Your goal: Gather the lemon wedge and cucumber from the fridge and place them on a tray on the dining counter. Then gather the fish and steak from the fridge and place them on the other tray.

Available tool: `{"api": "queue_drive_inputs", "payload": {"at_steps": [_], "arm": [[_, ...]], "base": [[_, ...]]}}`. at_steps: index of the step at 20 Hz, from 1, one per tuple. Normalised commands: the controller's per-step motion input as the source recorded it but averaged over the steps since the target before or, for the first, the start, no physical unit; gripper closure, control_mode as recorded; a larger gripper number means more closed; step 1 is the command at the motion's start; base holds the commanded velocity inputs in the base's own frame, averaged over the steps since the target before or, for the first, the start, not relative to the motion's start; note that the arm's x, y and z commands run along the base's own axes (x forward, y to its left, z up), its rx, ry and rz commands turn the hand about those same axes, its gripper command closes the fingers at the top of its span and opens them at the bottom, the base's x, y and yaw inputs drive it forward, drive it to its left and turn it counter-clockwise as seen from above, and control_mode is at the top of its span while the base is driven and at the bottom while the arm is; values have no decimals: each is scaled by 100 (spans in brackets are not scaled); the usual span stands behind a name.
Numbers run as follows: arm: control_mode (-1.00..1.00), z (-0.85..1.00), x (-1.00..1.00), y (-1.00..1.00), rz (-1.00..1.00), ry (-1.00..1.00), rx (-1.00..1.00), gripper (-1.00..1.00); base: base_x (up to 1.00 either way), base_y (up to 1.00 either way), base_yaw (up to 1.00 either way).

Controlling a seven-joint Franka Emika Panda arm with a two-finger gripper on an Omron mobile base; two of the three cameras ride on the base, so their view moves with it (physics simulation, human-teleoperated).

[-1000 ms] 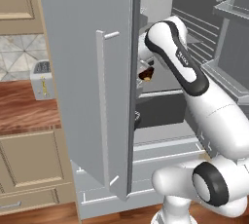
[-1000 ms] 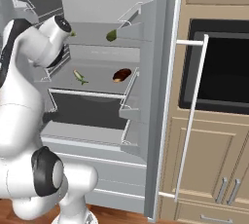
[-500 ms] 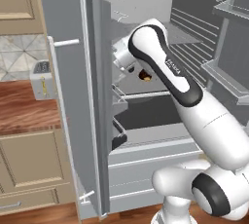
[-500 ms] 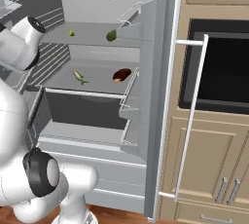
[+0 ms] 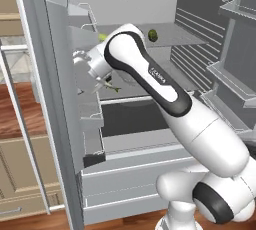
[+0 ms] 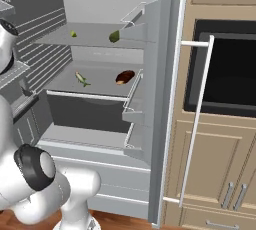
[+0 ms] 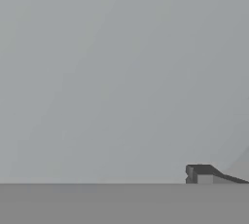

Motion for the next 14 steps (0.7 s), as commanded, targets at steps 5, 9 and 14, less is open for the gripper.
{"api": "queue_drive_inputs", "payload": {"at_steps": [5,9,14], "arm": [[-100,0,-35,24,4,-5,-3,-100],[-100,0,-53,-32,-1,-12,-11,-100],[-100,0,-24,-71,-9,-9,-19,-100]], "base": [[0,0,0],[0,0,0],[0,0,0]]}}
